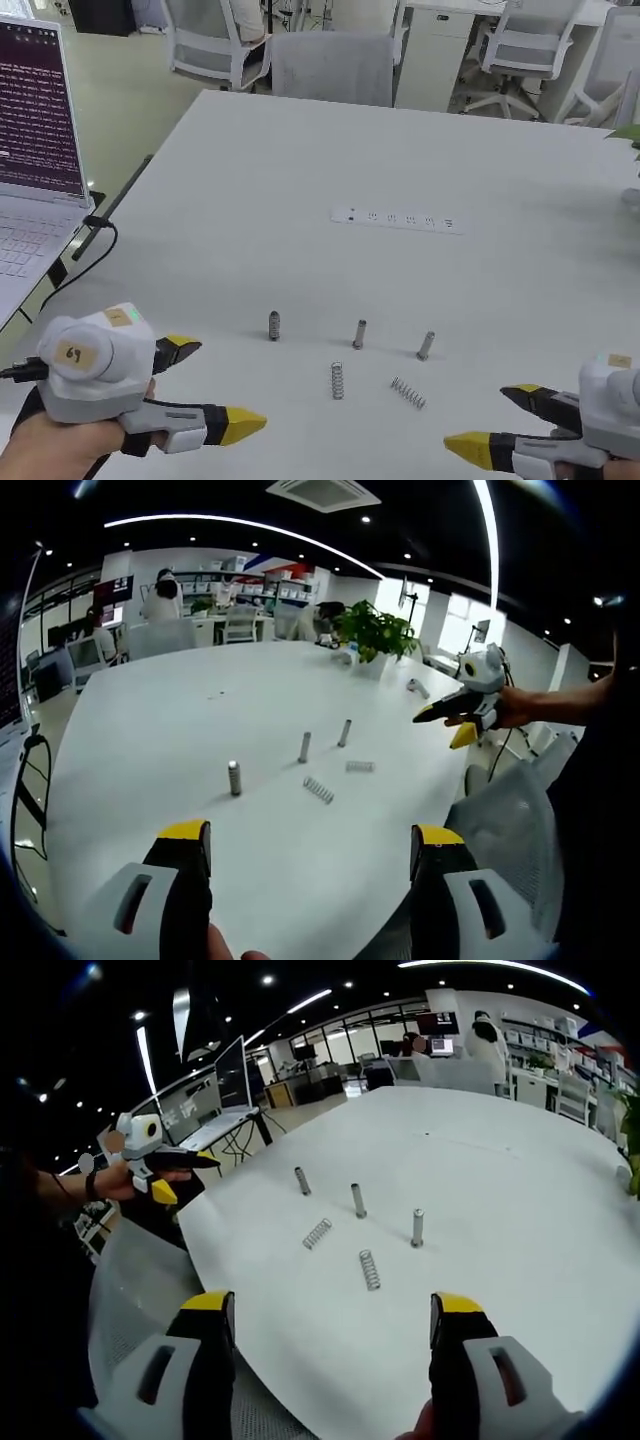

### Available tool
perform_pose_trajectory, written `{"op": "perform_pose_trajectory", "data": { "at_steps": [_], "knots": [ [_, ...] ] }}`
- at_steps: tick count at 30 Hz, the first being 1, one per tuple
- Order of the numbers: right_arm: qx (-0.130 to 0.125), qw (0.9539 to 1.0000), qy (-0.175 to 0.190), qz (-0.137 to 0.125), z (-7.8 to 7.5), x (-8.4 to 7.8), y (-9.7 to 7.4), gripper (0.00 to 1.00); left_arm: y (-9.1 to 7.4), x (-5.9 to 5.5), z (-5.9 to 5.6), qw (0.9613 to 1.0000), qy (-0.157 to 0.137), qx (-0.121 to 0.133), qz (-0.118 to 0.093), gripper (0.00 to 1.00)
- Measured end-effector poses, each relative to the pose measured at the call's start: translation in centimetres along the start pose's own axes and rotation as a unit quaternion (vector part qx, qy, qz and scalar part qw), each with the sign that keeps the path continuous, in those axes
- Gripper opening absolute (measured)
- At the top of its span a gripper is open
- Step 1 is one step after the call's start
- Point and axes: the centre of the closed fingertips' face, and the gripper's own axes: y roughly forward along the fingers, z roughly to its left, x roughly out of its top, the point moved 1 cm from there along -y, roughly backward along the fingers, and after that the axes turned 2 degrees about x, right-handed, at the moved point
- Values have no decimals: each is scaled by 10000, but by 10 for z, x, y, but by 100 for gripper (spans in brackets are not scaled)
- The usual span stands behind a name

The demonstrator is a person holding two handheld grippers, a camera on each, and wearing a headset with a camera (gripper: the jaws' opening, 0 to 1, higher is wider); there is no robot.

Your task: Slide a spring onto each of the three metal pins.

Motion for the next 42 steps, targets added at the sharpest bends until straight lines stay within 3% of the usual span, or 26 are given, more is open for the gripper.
{"op": "perform_pose_trajectory", "data": {
  "at_steps": [9, 16, 24, 42],
  "knots": [
    [73, 10000, -36, 51, 2, -1, 2, 81, 2, 3, 0, 10000, 37, -12, 25, 78],
    [36, 10000, -39, 23, 1, 2, -1, 80, 13, 8, -2, 10000, 41, -47, 53, 77],
    [-2, 10000, 10, -34, -1, 3, -7, 80, 34, 13, -13, 9999, 26, -152, 78, 76],
    [11, 10000, 39, -45, 1, -3, -15, 80, 83, 15, -33, 9991, 39, -360, 222, 75]
  ]
}}
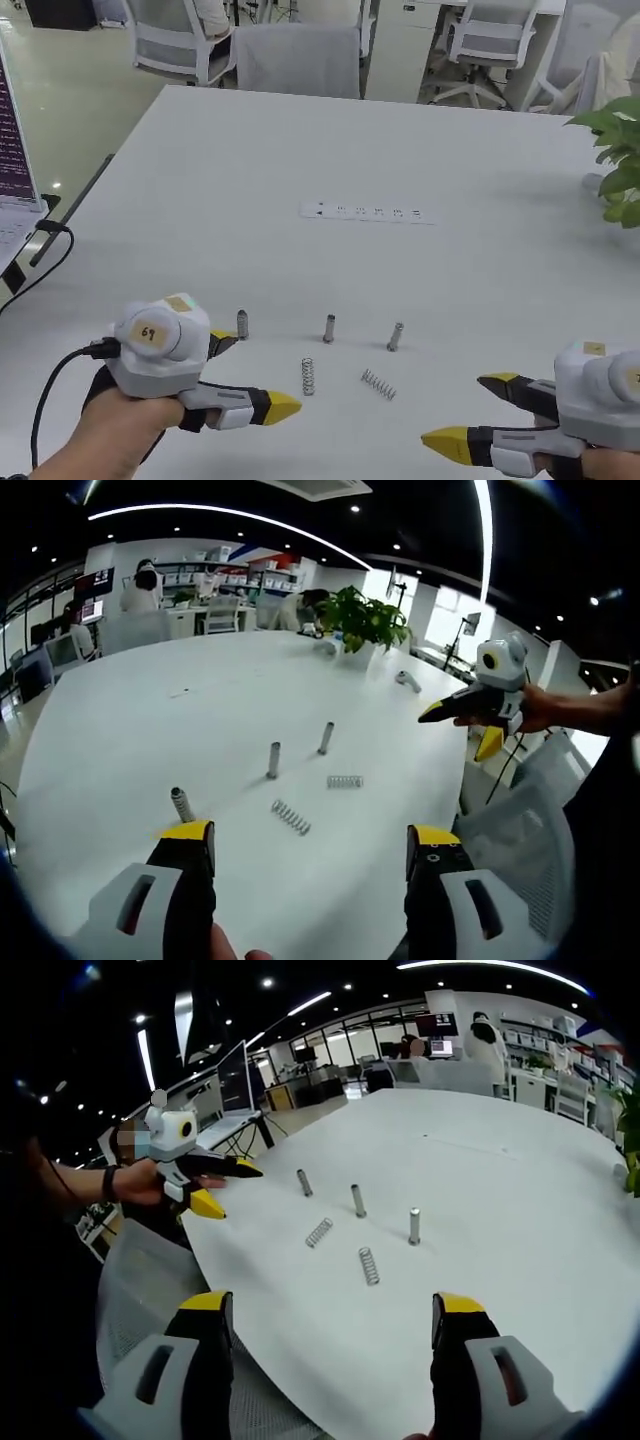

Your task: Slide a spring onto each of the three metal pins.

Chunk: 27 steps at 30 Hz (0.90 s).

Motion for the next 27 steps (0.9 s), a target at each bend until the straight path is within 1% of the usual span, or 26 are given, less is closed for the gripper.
{"op": "perform_pose_trajectory", "data": {
  "at_steps": [13, 21, 27],
  "knots": [
    [23, 10000, -20, -21, 2, 2, -2, 80, 31, -6, 0, 9999, -104, 16, 111, 72],
    [39, 10000, -8, -2, 4, 0, -3, 81, 46, -10, 0, 9997, -192, 44, 176, 70],
    [40, 10000, -10, -14, 4, 1, -4, 81, 56, -14, 3, 9993, -275, 104, 237, 68]
  ]
}}
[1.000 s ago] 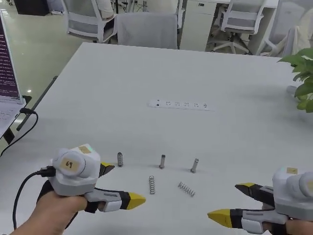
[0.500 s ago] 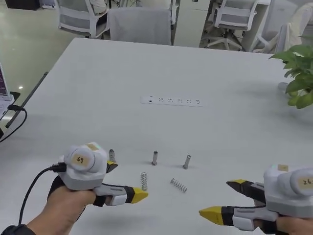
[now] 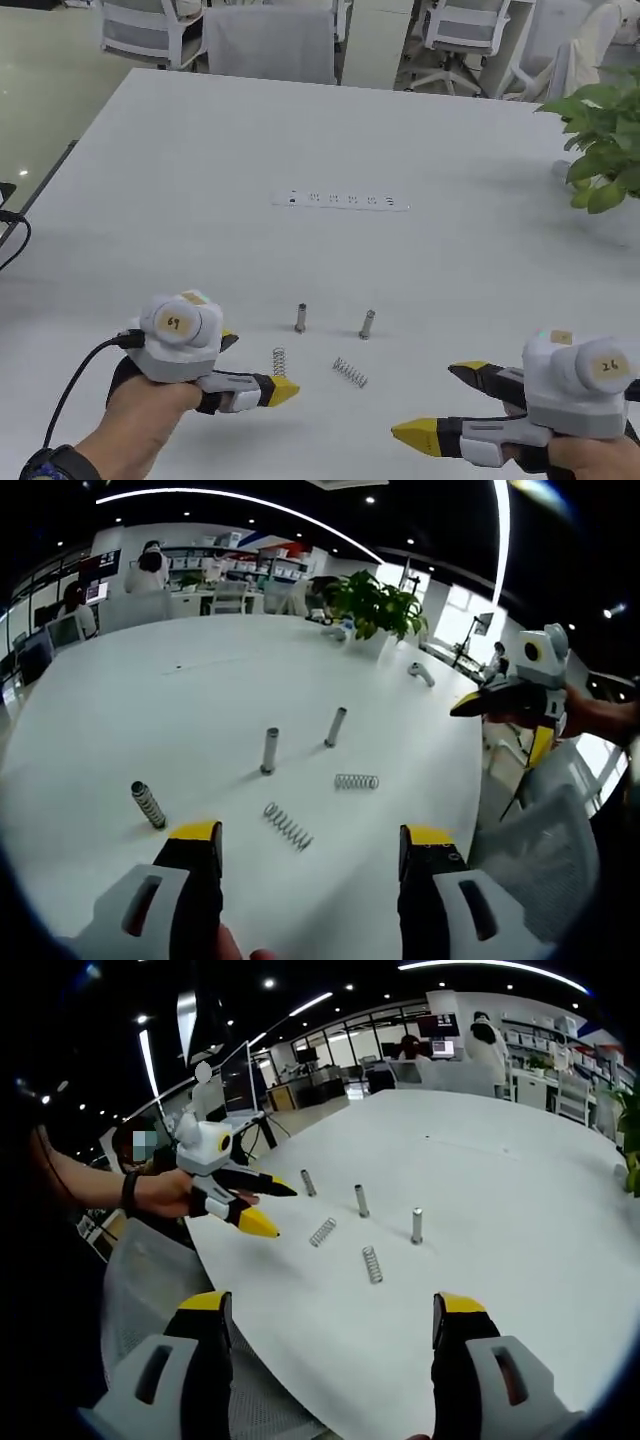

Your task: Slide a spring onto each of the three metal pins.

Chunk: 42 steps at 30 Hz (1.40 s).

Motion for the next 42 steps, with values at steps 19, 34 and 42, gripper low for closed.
{"op": "perform_pose_trajectory", "data": {
  "at_steps": [19, 34, 42],
  "knots": [
    [-55, 10000, 31, -27, -2, 1, -9, 80, 26, -14, 6, 9996, -193, 159, 161, 54],
    [-33, 10000, 69, -30, -1, 1, -9, 79, 40, -19, 11, 9987, -278, 344, 241, 36],
    [-54, 9999, 86, -29, -1, 0, -11, 79, 46, -24, 12, 9982, -291, 407, 318, 29]
  ]
}}
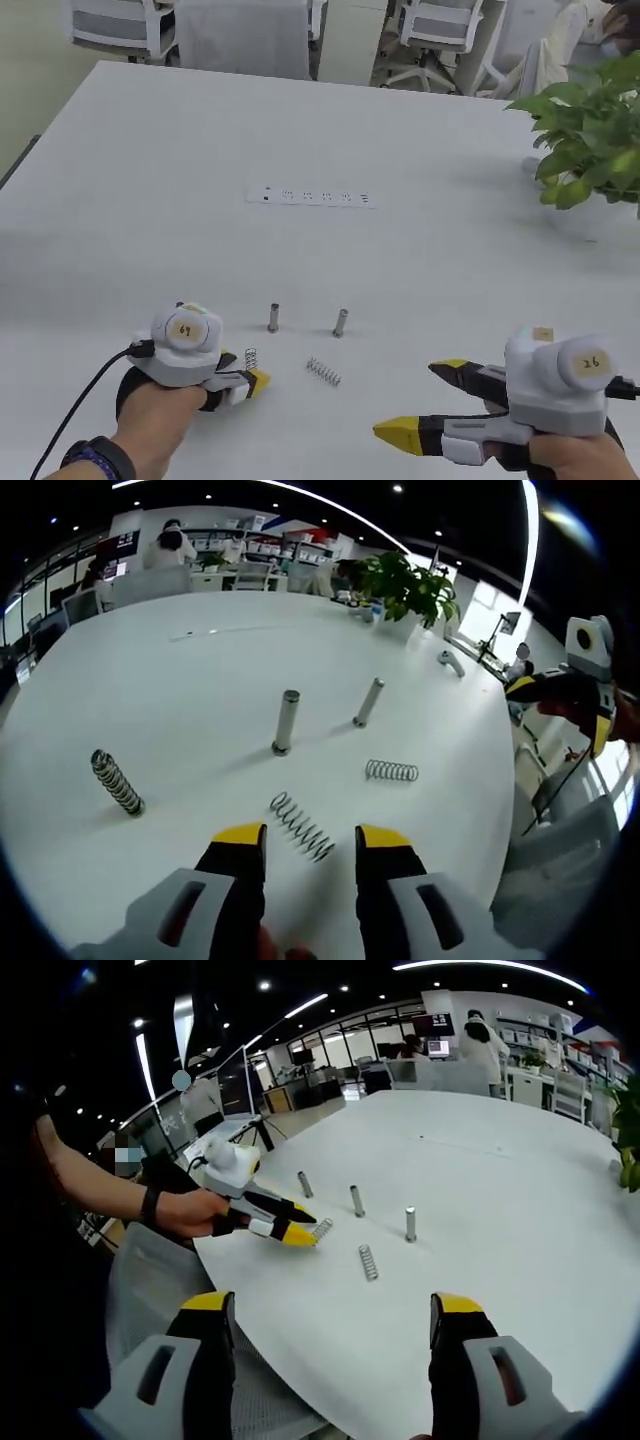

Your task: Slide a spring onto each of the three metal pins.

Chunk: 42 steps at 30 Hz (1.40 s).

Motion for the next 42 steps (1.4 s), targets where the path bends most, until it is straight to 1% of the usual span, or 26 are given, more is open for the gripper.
{"op": "perform_pose_trajectory", "data": {
  "at_steps": [4, 6, 8, 10, 12, 14, 17, 21, 24, 27, 36, 42],
  "knots": [
    [-5, 10000, 17, 4, -1, -1, -1, 79, 3, -1, 2, 10000, -21, 40, 5, 26],
    [-7, 10000, 22, 11, -1, -2, -1, 79, 3, -2, 1, 9999, 34, 103, 53, 25],
    [-5, 10000, 29, 7, -1, -2, -1, 78, 5, -3, 2, 9999, -20, 103, 62, 24],
    [-6, 10000, 33, 6, -1, -2, -1, 78, 5, -5, 4, 9998, 53, 173, 108, 22],
    [-3, 10000, 30, -1, -1, -2, -1, 78, 6, -4, 2, 9999, -27, 124, 75, 21],
    [-3, 10000, 35, -2, 0, -2, -1, 78, 6, -4, 3, 9998, 52, 169, 87, 19],
    [-5, 10000, 34, -2, 0, -2, -1, 78, 6, -4, 4, 9998, 45, 186, 92, 17],
    [-11, 10000, 40, -3, -1, -2, -2, 78, 6, -5, 6, 9995, 133, 245, 110, 12],
    [-10, 10000, 45, -2, -1, -2, -2, 78, 6, -5, 8, 9994, 142, 282, 116, 8],
    [-5, 10000, 42, 13, -1, -3, -2, 78, 6, -5, 11, 9990, 212, 351, 149, 3],
    [20, 10000, 33, -1, 1, -2, 0, 77, 5, -7, 12, 9989, 253, 334, 229, 2],
    [68, 10000, 44, 0, 2, -2, 1, 76, -1, -9, 14, 9986, 280, 330, 288, 2]
  ]
}}
